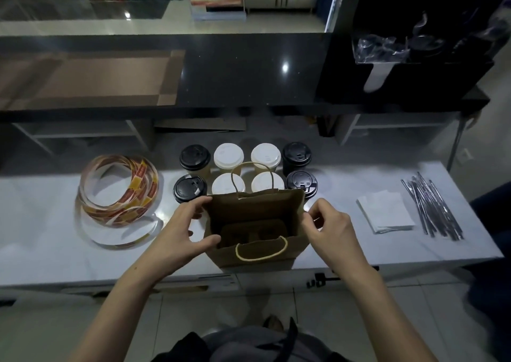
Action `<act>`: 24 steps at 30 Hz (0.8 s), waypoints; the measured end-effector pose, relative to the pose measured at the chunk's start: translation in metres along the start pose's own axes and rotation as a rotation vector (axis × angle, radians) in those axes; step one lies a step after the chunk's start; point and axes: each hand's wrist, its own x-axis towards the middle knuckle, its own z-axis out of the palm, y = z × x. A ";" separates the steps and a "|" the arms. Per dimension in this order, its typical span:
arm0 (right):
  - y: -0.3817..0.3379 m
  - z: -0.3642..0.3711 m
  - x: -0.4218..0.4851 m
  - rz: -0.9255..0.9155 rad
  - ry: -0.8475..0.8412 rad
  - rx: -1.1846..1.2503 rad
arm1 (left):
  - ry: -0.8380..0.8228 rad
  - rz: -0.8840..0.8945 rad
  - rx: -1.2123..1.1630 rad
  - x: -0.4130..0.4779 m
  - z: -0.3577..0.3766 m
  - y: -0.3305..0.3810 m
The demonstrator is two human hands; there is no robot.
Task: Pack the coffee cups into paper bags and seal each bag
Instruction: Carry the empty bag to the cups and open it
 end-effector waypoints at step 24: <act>0.039 0.008 0.101 0.118 0.013 -0.133 | -0.027 0.003 0.061 0.000 -0.001 0.005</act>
